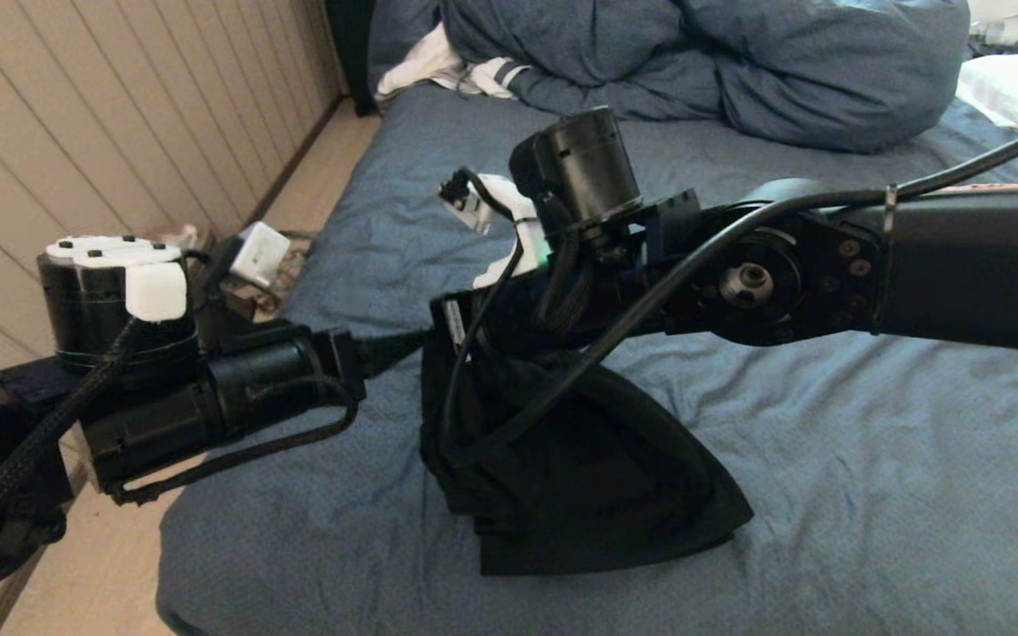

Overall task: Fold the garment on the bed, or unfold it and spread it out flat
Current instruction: Unford the black T-shirt

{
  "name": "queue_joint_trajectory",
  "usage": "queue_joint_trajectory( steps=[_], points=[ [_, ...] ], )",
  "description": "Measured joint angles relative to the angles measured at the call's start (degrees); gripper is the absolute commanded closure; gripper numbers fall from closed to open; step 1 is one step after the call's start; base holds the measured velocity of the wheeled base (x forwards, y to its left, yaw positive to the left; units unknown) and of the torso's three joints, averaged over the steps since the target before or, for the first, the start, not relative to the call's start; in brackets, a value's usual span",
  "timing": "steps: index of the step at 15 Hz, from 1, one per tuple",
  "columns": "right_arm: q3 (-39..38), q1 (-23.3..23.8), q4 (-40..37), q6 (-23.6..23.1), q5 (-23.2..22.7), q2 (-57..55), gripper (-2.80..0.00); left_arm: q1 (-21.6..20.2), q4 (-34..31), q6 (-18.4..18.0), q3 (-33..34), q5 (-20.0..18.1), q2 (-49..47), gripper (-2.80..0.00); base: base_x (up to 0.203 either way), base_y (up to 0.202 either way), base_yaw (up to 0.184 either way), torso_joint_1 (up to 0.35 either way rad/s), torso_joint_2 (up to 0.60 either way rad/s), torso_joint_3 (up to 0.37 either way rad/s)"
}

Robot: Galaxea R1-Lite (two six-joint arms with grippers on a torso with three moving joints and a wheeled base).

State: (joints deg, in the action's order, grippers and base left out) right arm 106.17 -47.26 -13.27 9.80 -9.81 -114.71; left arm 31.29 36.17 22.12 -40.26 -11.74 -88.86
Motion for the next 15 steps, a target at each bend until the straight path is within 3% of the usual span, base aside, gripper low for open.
queue_joint_trajectory(
  steps=[6,9,15],
  points=[
    [-0.18,0.40,-0.29,-0.03,-0.18,0.08,0.00,-2.44,10.07,-9.20,9.68,-1.58,0.57,-2.80,0.000,0.000,0.000,0.000,0.00,0.000],
    [-0.27,0.33,-0.44,-0.07,-0.22,0.00,0.00,-2.65,13.41,-9.45,11.45,-1.98,0.77,-2.80,0.000,0.000,0.000,0.000,0.00,0.000],
    [1.26,0.18,-0.69,-0.10,-0.16,-0.20,0.00,1.73,12.84,-10.60,9.52,-1.84,-0.29,-2.80,0.000,0.000,0.000,0.000,0.00,0.000]
  ],
)
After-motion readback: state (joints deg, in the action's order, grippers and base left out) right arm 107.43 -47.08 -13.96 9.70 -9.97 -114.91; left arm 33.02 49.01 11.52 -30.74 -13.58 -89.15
